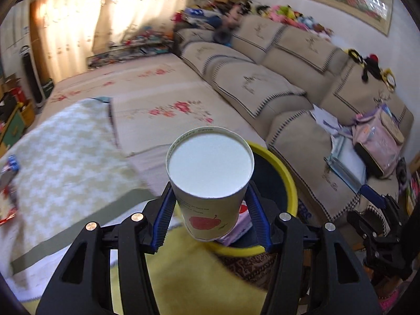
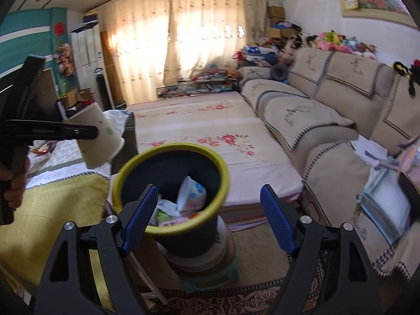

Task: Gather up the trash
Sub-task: 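Carry the paper cup with the left tool over the bin and release, then reach the right tool to the white foam net sleeve and grasp it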

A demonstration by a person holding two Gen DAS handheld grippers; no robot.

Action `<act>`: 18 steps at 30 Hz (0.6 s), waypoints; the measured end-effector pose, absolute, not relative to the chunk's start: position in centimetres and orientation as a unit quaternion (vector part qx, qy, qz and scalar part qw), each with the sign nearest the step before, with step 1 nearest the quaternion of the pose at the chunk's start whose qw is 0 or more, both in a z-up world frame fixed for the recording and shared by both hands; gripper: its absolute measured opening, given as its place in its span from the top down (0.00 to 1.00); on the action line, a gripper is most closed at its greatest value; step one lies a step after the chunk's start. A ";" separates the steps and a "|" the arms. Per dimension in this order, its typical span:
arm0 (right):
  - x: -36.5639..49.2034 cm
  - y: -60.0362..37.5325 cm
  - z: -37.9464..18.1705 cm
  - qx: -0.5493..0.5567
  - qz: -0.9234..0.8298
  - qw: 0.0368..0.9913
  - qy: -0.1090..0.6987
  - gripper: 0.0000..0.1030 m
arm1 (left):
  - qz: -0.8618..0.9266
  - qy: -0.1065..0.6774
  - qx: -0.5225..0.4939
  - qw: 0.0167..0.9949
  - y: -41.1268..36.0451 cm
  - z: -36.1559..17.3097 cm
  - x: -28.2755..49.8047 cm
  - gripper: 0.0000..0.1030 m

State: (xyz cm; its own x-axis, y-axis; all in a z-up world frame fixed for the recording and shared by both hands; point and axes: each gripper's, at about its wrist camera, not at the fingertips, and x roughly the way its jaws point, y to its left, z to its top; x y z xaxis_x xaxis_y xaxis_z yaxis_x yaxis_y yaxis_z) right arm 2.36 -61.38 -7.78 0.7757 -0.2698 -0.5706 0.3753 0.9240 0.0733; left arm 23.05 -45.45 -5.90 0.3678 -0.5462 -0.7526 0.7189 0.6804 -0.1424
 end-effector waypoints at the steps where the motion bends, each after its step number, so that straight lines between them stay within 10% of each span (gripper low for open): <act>1: 2.0 -61.7 -7.9 0.094 -0.176 0.937 0.287 0.26 | -0.388 0.413 0.110 0.816 -46.8 -6.6 23.2 0.47; 18: 3.3 -61.2 -8.2 0.104 -0.148 0.941 0.287 0.24 | -0.362 0.376 0.052 0.851 -41.9 -5.7 23.5 0.15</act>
State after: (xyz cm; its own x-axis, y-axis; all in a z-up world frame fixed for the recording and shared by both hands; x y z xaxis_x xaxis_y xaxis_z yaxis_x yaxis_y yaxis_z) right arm 3.33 -61.24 -8.16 0.7910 -0.2194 -0.5711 0.3386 0.9345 0.1099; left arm 23.46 -41.91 -5.71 0.4545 -0.5777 -0.6780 0.6555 0.7323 -0.1846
